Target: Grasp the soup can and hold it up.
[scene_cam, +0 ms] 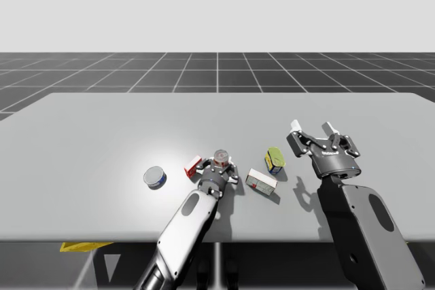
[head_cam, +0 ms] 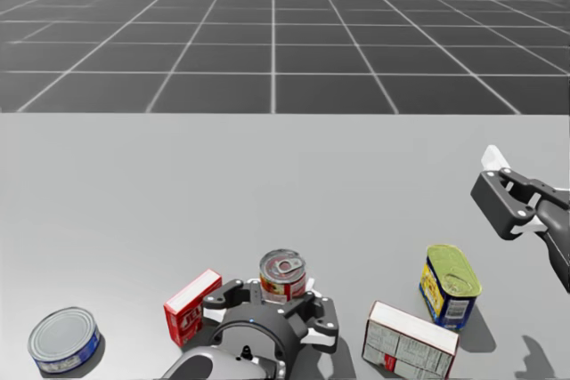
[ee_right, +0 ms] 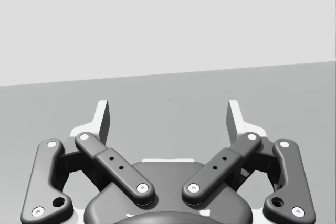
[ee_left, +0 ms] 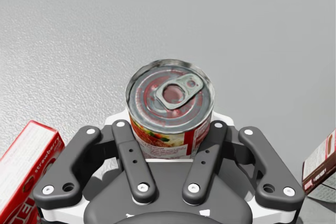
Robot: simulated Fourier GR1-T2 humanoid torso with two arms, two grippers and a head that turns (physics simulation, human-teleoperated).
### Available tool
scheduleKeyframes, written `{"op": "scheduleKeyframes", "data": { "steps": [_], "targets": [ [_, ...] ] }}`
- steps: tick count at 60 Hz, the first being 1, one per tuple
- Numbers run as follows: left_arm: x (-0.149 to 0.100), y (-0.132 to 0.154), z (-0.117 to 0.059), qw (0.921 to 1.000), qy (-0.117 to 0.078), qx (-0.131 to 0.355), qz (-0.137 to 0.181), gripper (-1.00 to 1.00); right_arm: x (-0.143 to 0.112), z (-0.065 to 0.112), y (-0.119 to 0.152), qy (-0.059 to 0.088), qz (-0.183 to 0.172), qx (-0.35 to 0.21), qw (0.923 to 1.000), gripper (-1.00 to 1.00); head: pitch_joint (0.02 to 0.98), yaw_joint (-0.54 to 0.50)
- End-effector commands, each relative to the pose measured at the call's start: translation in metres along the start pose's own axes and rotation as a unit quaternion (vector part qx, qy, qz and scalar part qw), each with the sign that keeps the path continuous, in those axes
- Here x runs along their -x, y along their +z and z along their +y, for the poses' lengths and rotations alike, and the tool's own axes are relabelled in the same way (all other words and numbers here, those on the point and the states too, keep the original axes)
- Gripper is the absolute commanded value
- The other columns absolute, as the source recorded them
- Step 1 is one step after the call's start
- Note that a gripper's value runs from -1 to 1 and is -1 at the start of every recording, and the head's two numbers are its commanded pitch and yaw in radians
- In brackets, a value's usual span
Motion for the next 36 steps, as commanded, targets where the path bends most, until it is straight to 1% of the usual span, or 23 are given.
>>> {"op": "scheduleKeyframes", "data": {
  "steps": [1,2,9,17,23,25,28,29,36],
  "targets": [
    [0.007,-0.002,-0.002,0.9990,-0.013,0.043,0.009,1.00,0.000,-0.001,0.000,0.000,0.000,0.001,1.0000,-1.00,0.498,-0.02],
    [0.007,-0.002,-0.003,0.9989,-0.014,0.043,0.009,1.00,0.000,-0.001,0.000,0.000,0.000,0.001,1.0000,-1.00,0.477,-0.03],
    [0.008,-0.002,-0.003,0.9988,-0.018,0.044,0.006,0.98,0.001,-0.001,0.000,0.000,0.000,0.001,1.0000,-1.00,0.430,-0.02],
    [0.006,0.000,-0.005,0.9987,-0.024,0.044,-0.005,0.98,0.001,-0.001,-0.001,0.000,0.000,0.001,1.0000,-1.00,0.428,-0.02],
    [-0.008,0.009,-0.006,0.9978,-0.034,0.050,-0.029,0.99,0.001,-0.001,0.000,0.001,0.000,0.001,1.0000,-1.00,0.430,-0.02],
    [-0.017,0.014,-0.005,0.9972,-0.036,0.050,-0.042,1.00,0.001,-0.001,-0.001,0.000,0.001,0.002,1.0000,-1.00,0.433,-0.02],
    [-0.023,0.018,-0.005,0.9967,-0.039,0.051,-0.050,0.98,0.001,-0.001,-0.001,0.001,0.001,0.002,1.0000,-1.00,0.434,-0.02],
    [-0.029,0.022,-0.005,0.9960,-0.044,0.052,-0.057,1.00,0.002,-0.001,-0.001,0.001,0.001,0.001,1.0000,-1.00,0.436,-0.02],
    [-0.047,0.034,-0.003,0.9942,-0.051,0.055,-0.077,1.00,0.002,-0.001,-0.001,0.000,0.001,0.001,1.0000,-1.00,0.437,-0.02]
  ]
}}
